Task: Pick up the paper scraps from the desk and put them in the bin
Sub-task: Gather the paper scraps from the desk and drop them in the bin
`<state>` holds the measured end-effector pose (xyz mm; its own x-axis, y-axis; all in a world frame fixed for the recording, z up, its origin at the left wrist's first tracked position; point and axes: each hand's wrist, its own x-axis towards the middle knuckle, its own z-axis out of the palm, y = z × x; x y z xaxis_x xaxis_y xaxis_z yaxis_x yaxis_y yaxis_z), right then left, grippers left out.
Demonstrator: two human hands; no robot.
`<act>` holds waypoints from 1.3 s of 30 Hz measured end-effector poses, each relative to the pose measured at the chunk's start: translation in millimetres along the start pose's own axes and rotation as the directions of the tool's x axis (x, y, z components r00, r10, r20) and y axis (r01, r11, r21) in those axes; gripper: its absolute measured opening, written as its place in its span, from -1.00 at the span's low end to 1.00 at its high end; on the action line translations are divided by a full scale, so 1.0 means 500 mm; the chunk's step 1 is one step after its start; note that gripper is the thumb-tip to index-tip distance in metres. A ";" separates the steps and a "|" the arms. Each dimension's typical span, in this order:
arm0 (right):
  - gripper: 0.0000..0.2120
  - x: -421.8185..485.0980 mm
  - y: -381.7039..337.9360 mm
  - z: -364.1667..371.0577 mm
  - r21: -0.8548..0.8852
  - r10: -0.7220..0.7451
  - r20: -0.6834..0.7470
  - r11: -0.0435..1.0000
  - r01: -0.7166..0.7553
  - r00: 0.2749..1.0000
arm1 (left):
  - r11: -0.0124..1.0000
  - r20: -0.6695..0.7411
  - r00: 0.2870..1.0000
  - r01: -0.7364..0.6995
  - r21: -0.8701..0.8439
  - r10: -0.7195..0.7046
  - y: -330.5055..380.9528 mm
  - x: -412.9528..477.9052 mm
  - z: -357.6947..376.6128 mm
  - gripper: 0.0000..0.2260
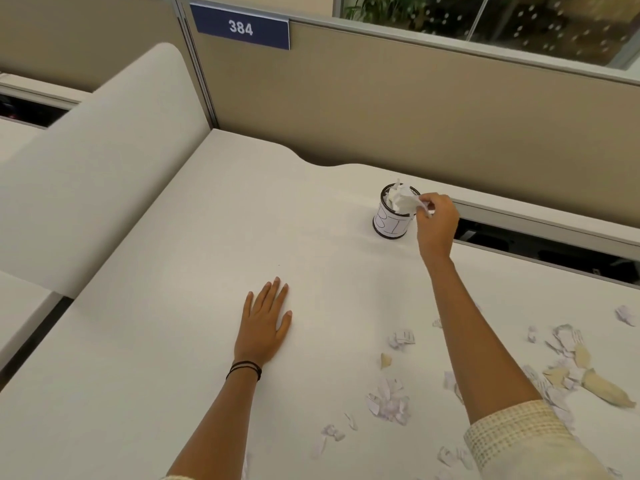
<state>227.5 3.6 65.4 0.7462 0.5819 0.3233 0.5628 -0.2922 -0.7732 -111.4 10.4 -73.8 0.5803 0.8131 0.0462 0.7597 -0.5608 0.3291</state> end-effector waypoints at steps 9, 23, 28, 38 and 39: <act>-0.74 0.063 -0.004 0.056 -0.504 -0.102 0.287 0.829 0.241 0.952 | 1.000 0.002 1.000 -0.001 -0.002 0.001 -0.002 0.024 0.001 -0.50; -0.63 0.019 0.029 0.108 -0.590 -0.106 0.513 0.677 0.439 0.852 | 1.000 0.002 1.000 -0.021 -0.003 0.021 -0.009 0.045 0.004 -0.50; -0.60 0.045 0.028 0.113 -0.653 0.083 0.611 0.615 0.442 0.787 | 1.000 0.002 1.000 -0.021 -0.014 0.021 -0.007 0.046 0.004 -0.50; -0.63 0.072 -0.007 0.109 -0.655 0.276 0.662 0.665 0.359 0.697 | 1.000 0.012 1.000 -0.017 0.009 0.017 -0.009 0.046 0.005 -0.50; -0.63 0.071 -0.008 0.109 -0.657 0.280 0.666 0.659 0.365 0.692 | 1.000 0.010 1.000 -0.018 0.003 0.018 -0.010 0.046 0.005 -0.50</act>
<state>232.4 66.9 50.5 0.4374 0.8256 -0.3564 0.8773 -0.4789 -0.0327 -101.0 31.4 -76.6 0.5965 0.8015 0.0426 0.7501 -0.5756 0.3255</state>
